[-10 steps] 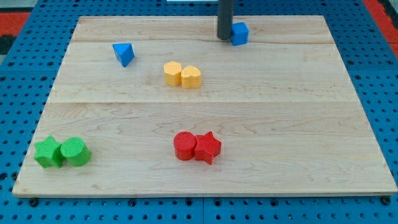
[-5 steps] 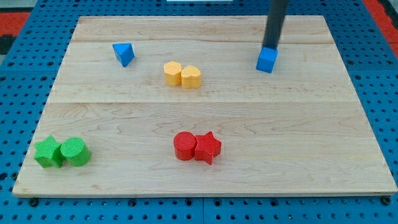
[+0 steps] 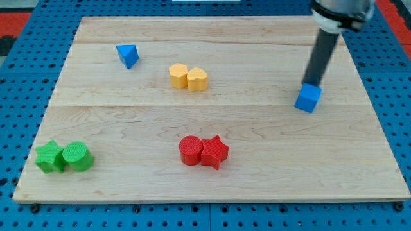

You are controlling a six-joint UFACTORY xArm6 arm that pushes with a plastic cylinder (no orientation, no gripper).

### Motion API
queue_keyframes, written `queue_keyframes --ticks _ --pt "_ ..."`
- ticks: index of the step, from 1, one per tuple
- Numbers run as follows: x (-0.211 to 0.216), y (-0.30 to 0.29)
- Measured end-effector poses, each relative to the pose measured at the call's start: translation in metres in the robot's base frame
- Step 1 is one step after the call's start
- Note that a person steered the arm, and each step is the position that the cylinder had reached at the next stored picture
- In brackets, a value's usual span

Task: Push the cube parallel to the right of the red star

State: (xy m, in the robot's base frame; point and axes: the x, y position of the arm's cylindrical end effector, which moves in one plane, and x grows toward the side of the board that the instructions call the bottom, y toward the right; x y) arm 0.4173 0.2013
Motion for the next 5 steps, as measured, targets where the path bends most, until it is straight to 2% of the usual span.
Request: queue_keyframes --ticks 2,3,4,5 --pt "-0.01 0.0" --pt "0.013 0.001" --pt "0.067 0.019" --pt "0.072 0.022"
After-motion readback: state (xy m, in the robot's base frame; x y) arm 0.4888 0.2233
